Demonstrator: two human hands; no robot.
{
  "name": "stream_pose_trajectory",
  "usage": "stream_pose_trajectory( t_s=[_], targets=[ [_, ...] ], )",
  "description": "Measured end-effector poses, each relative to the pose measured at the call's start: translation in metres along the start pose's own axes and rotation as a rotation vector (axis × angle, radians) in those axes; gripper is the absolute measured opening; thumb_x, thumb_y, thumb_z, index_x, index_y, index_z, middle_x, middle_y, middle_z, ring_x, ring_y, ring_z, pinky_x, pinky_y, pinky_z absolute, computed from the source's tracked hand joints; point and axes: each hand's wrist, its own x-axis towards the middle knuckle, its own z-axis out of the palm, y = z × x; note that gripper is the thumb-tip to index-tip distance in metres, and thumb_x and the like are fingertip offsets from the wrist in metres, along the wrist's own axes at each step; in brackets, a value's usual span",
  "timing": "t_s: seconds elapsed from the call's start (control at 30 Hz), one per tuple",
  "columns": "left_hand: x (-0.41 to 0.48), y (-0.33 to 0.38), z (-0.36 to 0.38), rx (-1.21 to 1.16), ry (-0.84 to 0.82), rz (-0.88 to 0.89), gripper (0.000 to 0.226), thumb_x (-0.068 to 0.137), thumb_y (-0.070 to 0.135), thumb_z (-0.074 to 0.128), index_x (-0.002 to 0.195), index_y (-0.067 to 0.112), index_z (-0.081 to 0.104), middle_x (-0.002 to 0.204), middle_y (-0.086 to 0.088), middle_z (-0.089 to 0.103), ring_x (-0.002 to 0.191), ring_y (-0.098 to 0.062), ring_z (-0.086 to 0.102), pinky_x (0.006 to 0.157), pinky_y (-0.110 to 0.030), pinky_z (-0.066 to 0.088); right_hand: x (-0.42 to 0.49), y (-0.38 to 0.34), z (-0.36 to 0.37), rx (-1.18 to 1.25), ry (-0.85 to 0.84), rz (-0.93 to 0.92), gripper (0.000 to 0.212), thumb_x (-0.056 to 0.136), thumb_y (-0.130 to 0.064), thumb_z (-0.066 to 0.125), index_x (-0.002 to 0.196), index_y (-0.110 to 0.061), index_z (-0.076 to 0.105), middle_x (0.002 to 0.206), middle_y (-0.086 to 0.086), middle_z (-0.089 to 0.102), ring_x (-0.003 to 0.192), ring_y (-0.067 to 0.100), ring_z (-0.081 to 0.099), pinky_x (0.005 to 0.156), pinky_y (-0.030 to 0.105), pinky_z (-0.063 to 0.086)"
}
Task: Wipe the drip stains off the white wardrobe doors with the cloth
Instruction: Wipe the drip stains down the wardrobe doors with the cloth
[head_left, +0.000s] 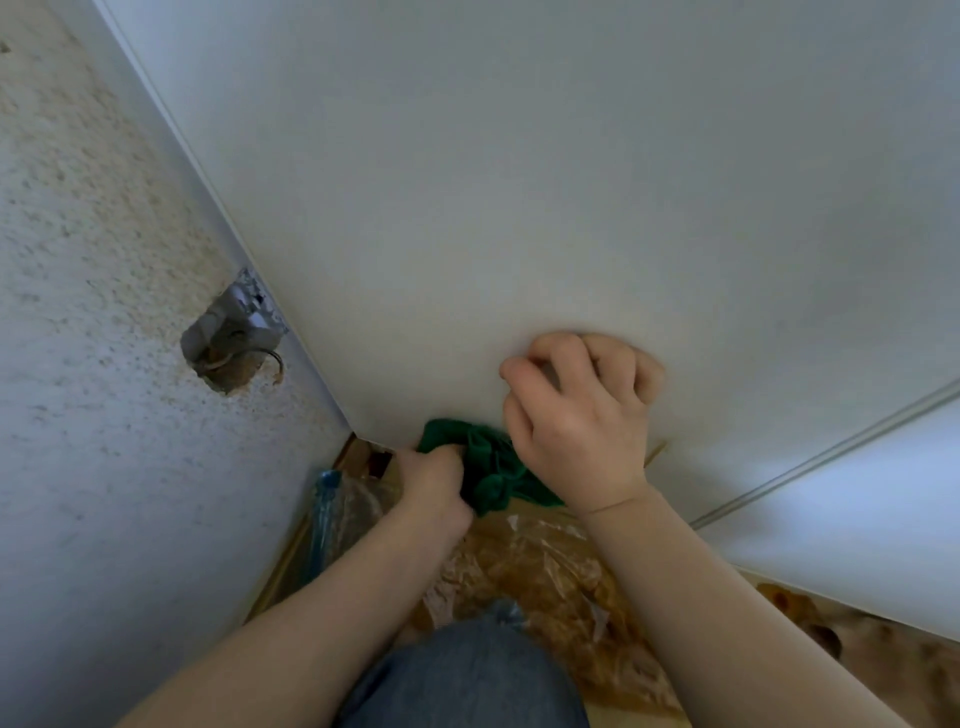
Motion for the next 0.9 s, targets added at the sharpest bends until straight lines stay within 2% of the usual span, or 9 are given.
stream_pose_trajectory(
  t_s=[0.07,0.23,0.37,0.47,0.57,0.67,0.73,0.83,0.9],
  targets=[
    [0.014,-0.002,-0.008,0.067,0.028,0.039,0.049,0.09,-0.011,0.042,0.127,0.02,0.033,0.106,-0.006,0.046,0.1,-0.03,0.052,0.093,-0.051,0.047,0.0,0.003,-0.003,0.018,0.0,-0.02,0.016,0.061,-0.004,0.067,0.062,-0.019,0.064,0.075,-0.001,0.065,0.083,0.02,0.043,0.072,0.033,0.029],
    [0.039,-0.005,-0.025,0.413,0.179,0.177,0.042,0.086,-0.006,0.05,0.122,0.009,0.034,0.13,-0.019,0.043,0.116,-0.034,0.047,0.101,-0.049,0.042,-0.003,0.008,-0.006,0.049,-0.014,-0.061,0.016,0.066,-0.005,0.066,0.062,-0.02,0.065,0.08,-0.002,0.068,0.087,0.018,0.045,0.076,0.03,0.031],
    [0.012,-0.001,-0.018,0.336,0.036,0.22,0.047,0.087,-0.005,0.054,0.122,0.018,0.031,0.121,-0.011,0.049,0.108,-0.029,0.051,0.096,-0.048,0.046,-0.005,0.01,-0.007,0.066,-0.031,-0.071,0.014,0.068,-0.006,0.065,0.063,-0.019,0.065,0.083,-0.001,0.069,0.091,0.018,0.046,0.079,0.03,0.03],
    [-0.002,0.003,-0.011,0.236,-0.029,0.185,0.041,0.089,-0.004,0.053,0.112,0.021,0.031,0.106,-0.007,0.049,0.098,-0.025,0.054,0.09,-0.046,0.05,-0.003,0.01,-0.012,0.116,-0.072,-0.068,0.014,0.067,-0.004,0.064,0.066,-0.018,0.067,0.085,0.001,0.069,0.093,0.02,0.046,0.08,0.031,0.031],
    [0.005,0.0,-0.01,0.228,0.038,0.161,0.046,0.088,-0.007,0.049,0.119,0.021,0.031,0.123,-0.014,0.047,0.107,-0.03,0.052,0.096,-0.049,0.046,0.0,0.014,-0.027,0.239,-0.12,-0.076,0.015,0.073,-0.001,0.059,0.072,-0.012,0.07,0.087,0.008,0.068,0.092,0.024,0.048,0.077,0.032,0.034],
    [0.012,0.006,-0.007,0.143,0.107,-0.057,0.061,0.093,-0.006,0.043,0.145,0.015,0.016,0.142,-0.016,0.036,0.119,-0.033,0.047,0.101,-0.05,0.04,-0.013,0.025,-0.045,0.294,-0.182,-0.112,0.02,0.083,-0.002,0.051,0.074,-0.006,0.069,0.083,0.011,0.067,0.084,0.026,0.051,0.07,0.034,0.036],
    [0.012,0.009,-0.005,0.205,0.113,-0.112,0.064,0.095,-0.005,0.042,0.148,0.014,0.013,0.144,-0.016,0.035,0.121,-0.034,0.046,0.099,-0.051,0.041,-0.024,0.04,-0.052,0.274,-0.251,-0.11,0.019,0.083,-0.003,0.051,0.076,-0.006,0.068,0.083,0.011,0.066,0.081,0.026,0.051,0.068,0.035,0.037],
    [-0.01,0.023,0.001,0.249,-0.021,-0.207,0.042,0.098,0.003,0.04,0.14,0.003,0.034,0.134,-0.02,0.049,0.116,-0.035,0.052,0.084,-0.049,0.048,-0.032,0.056,-0.06,0.24,-0.266,-0.086,0.014,0.082,-0.004,0.051,0.081,-0.007,0.065,0.083,0.012,0.066,0.081,0.027,0.051,0.07,0.036,0.039],
    [-0.033,0.037,0.008,0.271,-0.109,-0.218,0.034,0.101,0.007,0.034,0.132,-0.002,0.044,0.131,-0.02,0.052,0.119,-0.034,0.052,0.082,-0.046,0.043,-0.029,0.06,-0.067,0.229,-0.259,-0.077,0.014,0.081,-0.005,0.051,0.083,-0.007,0.065,0.083,0.013,0.065,0.082,0.027,0.051,0.071,0.036,0.039]
  ],
)
